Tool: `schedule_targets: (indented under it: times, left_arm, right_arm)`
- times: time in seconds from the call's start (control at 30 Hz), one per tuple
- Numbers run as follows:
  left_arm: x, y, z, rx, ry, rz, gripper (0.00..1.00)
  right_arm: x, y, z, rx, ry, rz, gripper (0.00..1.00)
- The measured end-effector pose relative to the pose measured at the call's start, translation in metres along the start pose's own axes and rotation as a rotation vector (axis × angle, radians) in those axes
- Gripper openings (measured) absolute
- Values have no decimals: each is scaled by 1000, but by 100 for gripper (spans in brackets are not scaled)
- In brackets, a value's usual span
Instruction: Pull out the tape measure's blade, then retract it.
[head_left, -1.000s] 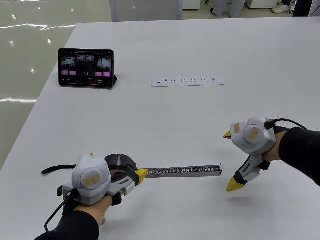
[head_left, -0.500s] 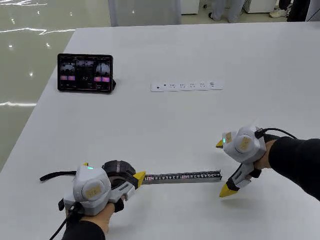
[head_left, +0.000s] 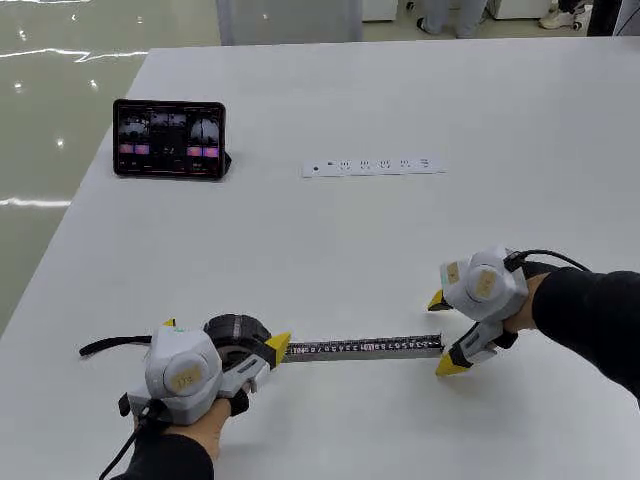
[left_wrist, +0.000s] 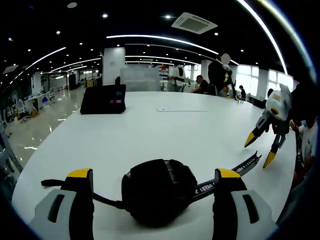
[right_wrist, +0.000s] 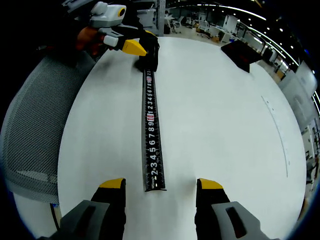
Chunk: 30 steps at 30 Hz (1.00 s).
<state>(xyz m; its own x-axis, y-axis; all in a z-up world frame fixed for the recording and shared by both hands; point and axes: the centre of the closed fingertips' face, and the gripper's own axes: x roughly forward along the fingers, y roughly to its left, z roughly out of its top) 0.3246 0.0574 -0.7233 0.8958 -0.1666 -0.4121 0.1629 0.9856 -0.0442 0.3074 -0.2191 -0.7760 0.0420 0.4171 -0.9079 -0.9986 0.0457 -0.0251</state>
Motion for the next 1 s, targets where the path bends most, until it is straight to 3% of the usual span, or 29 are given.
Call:
schedule_targets:
  times: [0.63,1.0]
  left_arm:
    - [1,-2,2,5,-8,-7,99]
    - [3,0,2,-4,-9,-1,99]
  right_arm:
    - [1,7,-4,-15,20,27,16]
    - [2,8,-4,-41,29,27,12]
